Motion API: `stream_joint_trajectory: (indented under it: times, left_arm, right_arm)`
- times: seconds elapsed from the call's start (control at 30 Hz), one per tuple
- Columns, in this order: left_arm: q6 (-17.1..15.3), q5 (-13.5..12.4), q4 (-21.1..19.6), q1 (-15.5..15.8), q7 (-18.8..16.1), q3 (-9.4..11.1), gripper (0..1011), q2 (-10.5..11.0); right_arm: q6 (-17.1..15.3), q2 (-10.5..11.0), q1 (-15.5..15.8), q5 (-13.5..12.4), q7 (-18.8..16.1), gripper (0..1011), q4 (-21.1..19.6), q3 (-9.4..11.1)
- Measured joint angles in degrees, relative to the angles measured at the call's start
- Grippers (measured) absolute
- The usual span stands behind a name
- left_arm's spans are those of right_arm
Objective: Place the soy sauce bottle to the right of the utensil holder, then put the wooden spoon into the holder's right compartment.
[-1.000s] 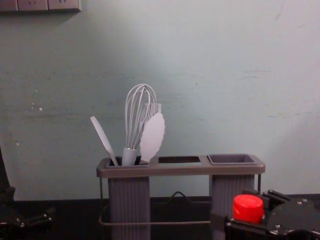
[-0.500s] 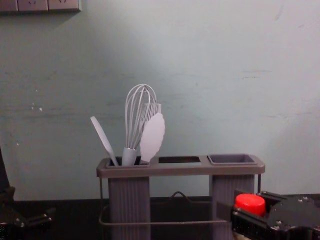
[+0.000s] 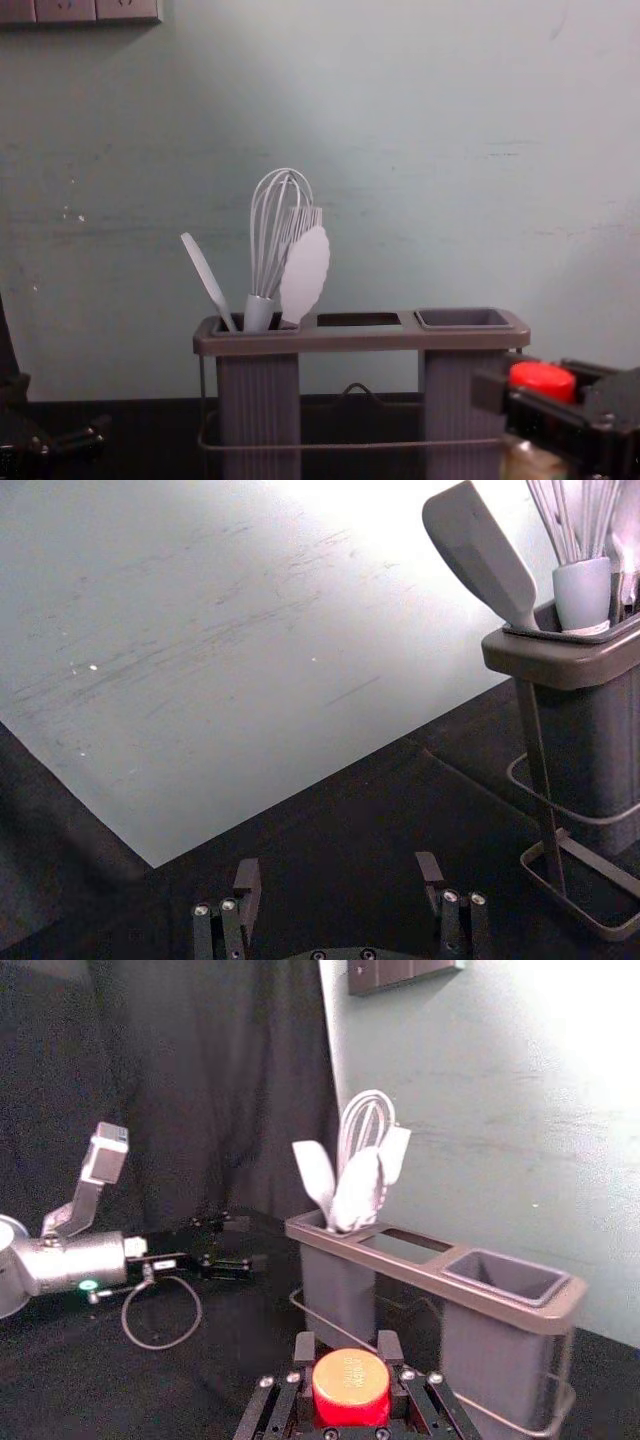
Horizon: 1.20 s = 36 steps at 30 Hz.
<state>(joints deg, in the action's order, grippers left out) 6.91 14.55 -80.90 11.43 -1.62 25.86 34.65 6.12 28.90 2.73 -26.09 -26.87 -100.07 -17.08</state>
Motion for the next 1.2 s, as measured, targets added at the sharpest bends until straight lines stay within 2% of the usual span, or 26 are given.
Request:
stream_joint_trajectory:
  times: [0.17,0.37,0.63,0.9,1.2]
  left_arm:
    - [0.0,0.0,0.0,0.0,0.0,0.0,1011,0.0]
    - [0.0,0.0,0.0,0.0,0.0,0.0,1011,0.0]
    - [0.0,0.0,0.0,0.0,0.0,0.0,1011,0.0]
    - [0.0,0.0,0.0,0.0,0.0,0.0,1011,0.0]
    - [0.0,0.0,0.0,0.0,0.0,0.0,1011,0.0]
  right_arm:
    - [-0.1,1.2,1.1,0.0,0.7,381,-1.1,1.6]
    - [-0.2,2.7,2.3,0.4,1.9,381,-1.7,4.5]
    - [-0.9,3.5,1.6,0.6,2.4,381,0.0,7.2]
    - [-1.0,3.2,-1.1,0.7,2.0,381,3.2,8.1]
    - [-0.9,1.7,-5.5,-0.1,0.6,381,7.7,7.5]
